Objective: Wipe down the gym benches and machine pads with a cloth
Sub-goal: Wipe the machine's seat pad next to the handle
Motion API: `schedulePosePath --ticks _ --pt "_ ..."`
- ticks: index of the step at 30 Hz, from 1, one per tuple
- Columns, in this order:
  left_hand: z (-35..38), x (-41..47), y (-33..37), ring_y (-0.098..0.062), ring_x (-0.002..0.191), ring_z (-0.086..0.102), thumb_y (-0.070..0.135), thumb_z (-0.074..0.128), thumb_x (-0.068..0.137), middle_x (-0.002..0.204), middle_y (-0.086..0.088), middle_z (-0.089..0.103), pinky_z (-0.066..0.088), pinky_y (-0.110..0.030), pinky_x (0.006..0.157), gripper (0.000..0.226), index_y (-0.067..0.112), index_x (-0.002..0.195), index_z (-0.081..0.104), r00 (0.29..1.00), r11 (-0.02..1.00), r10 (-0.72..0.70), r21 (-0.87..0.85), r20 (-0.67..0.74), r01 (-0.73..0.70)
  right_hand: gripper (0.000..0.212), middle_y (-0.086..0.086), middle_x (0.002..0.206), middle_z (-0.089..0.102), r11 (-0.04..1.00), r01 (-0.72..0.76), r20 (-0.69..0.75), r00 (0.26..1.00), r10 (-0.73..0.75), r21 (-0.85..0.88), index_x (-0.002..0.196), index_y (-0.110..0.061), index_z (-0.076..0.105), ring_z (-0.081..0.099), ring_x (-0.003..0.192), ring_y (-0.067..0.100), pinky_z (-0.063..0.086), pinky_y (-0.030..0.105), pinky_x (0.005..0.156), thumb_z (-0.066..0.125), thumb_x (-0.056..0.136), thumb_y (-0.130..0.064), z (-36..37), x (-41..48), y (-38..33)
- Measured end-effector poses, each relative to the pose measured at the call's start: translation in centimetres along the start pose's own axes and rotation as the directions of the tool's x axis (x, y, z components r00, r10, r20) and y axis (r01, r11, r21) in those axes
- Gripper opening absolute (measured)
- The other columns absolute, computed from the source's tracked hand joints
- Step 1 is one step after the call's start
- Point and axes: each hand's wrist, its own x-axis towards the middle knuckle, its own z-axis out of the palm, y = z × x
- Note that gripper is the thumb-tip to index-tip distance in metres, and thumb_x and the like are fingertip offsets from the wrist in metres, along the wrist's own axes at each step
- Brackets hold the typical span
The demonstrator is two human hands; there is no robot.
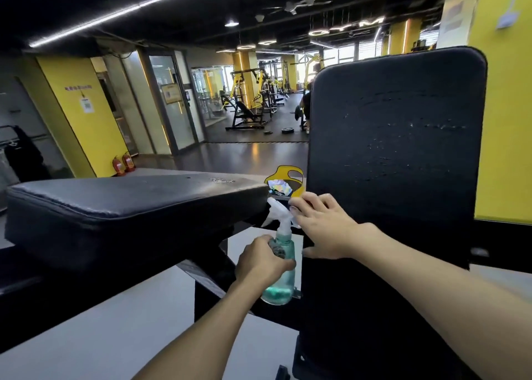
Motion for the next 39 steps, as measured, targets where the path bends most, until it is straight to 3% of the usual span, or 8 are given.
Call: schedulePosePath --ticks 4,16,20,27,30,32,35,39 --pt "2.0 0.9 -1.2 -0.018 0.076 0.065 0.05 0.078 0.065 0.084 0.006 0.066 0.048 -0.029 0.061 0.04 0.027 0.088 0.055 0.998 0.998 -0.057 0.039 0.038 0.056 0.07 0.006 0.137 0.036 0.988 0.004 0.015 1.0 -0.001 -0.152 0.13 -0.008 0.045 0.007 0.143 0.031 0.007 0.04 0.099 0.062 0.078 -0.05 1.0 0.4 -0.5" --pt "5.0 2.8 -1.2 -0.023 0.083 0.067 0.056 0.078 0.072 0.089 0.002 0.067 0.053 -0.034 0.067 0.047 0.024 0.095 0.052 0.992 0.993 -0.113 -0.031 0.061 0.115 0.065 0.004 0.137 0.039 0.988 -0.015 -0.01 1.0 0.014 -0.156 0.129 -0.017 0.051 0.009 0.144 0.03 0.005 0.042 0.1 0.064 0.076 -0.053 1.4 0.7 -0.5" --pt "4.7 2.7 -1.3 -0.016 0.072 0.061 0.046 0.077 0.08 0.086 0.003 0.065 0.04 -0.029 0.055 0.038 0.021 0.097 0.053 0.992 0.99 -0.09 -0.103 0.091 0.1 0.065 0.003 0.138 0.038 0.988 -0.022 0.008 1.0 0.024 -0.152 0.129 -0.019 0.052 0.008 0.144 0.029 0.005 0.042 0.1 0.065 0.075 -0.053 1.0 0.6 -0.5" --pt "2.2 1.1 -1.2 -0.014 0.073 0.058 0.044 0.069 0.082 0.088 0.003 0.063 0.036 -0.028 0.054 0.028 0.023 0.09 0.051 0.997 0.978 -0.059 -0.199 0.043 0.066 0.066 -0.001 0.132 0.044 0.997 -0.025 -0.003 1.0 0.025 -0.067 0.137 -0.028 0.048 0.014 0.141 0.024 0.006 0.039 0.103 0.06 0.076 -0.048 0.7 0.4 -0.6" --pt "0.4 0.1 -0.2 -0.012 0.068 0.058 0.042 0.064 0.088 0.081 0.003 0.062 0.042 -0.027 0.055 0.024 0.021 0.092 0.052 0.999 0.948 0.004 -0.317 0.043 0.01 0.046 -0.011 0.125 0.052 0.984 -0.098 0.017 0.995 0.096 0.15 0.134 -0.033 0.054 0.02 0.138 0.016 0.007 0.037 0.106 0.051 0.088 -0.037 -0.2 0.7 -1.6" --pt "-1.0 -0.2 1.0 -0.018 0.07 0.064 0.041 0.058 0.091 0.083 -0.002 0.066 0.054 -0.033 0.062 0.024 0.018 0.097 0.057 0.999 0.854 0.004 -0.519 0.045 0.02 0.037 -0.013 0.127 0.058 0.839 -0.178 0.048 0.983 0.179 0.515 0.134 -0.034 0.055 0.037 0.131 0.01 0.02 0.031 0.109 0.042 0.1 -0.025 -1.2 0.3 -2.6" --pt "-3.1 -1.0 3.3 -0.024 0.078 0.073 0.035 0.049 0.093 0.092 -0.014 0.074 0.06 -0.038 0.067 0.027 0.015 0.099 0.066 0.984 0.575 -0.001 -0.805 0.177 0.145 0.045 -0.01 0.145 0.044 0.359 -0.143 0.094 0.984 0.151 0.922 0.151 -0.029 0.032 0.045 0.124 -0.002 0.035 0.003 0.095 0.034 0.107 -0.023 -3.2 -1.2 -4.4" --pt "-5.1 -2.0 5.7 -0.024 0.102 0.071 0.058 0.052 0.077 0.107 -0.014 0.074 0.057 -0.043 0.092 0.048 0.017 0.09 0.072 0.966 0.425 0.043 -0.879 0.256 0.214 0.06 -0.021 0.148 0.025 0.304 -0.013 -0.044 0.983 0.18 0.953 0.155 -0.034 0.003 0.026 0.135 -0.007 0.024 0.004 0.104 0.035 0.106 -0.026 -5.2 -1.7 -5.5"
